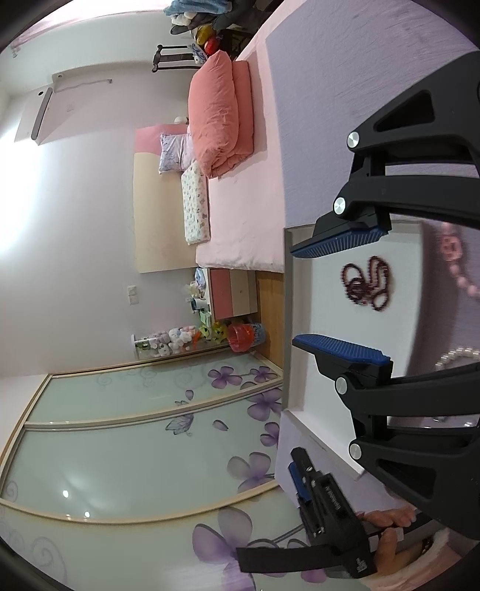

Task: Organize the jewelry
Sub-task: 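Open the left gripper to drop the pearl earring in the tray, then grasp the cluster of silver earrings with the right gripper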

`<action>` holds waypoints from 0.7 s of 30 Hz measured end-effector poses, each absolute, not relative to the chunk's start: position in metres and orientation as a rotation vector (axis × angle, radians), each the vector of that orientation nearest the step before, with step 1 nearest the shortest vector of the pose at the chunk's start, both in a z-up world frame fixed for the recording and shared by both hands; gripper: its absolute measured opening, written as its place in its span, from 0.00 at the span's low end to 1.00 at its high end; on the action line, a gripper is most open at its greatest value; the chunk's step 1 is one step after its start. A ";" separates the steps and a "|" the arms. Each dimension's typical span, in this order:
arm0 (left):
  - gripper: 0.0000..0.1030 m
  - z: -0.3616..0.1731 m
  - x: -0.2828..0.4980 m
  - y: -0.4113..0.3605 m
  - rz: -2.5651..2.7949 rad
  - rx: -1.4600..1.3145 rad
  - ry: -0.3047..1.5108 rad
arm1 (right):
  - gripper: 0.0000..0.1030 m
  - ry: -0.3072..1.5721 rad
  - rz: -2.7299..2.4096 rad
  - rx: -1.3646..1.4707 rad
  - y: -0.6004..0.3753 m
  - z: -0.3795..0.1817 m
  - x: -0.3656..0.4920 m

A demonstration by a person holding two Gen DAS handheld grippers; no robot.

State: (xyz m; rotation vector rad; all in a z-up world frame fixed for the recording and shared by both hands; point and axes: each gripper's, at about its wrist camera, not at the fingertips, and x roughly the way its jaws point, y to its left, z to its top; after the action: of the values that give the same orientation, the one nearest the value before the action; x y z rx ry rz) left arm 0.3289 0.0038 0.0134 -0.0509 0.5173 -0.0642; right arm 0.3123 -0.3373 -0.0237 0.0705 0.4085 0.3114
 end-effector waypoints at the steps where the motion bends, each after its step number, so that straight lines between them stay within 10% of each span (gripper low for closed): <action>1: 0.36 0.015 0.319 0.005 -0.066 -0.052 0.512 | 0.43 0.415 0.311 0.071 -0.339 -0.025 0.306; 21: 0.47 -0.003 0.190 -0.008 -0.127 -0.060 0.512 | 0.43 0.786 0.276 0.041 -0.343 -0.108 0.200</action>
State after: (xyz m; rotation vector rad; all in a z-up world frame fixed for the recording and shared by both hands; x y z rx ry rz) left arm 0.1903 -0.0076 -0.0025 -0.0604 0.5116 -0.1266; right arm 0.2001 -0.3425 -0.1080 0.0405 0.7856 0.2760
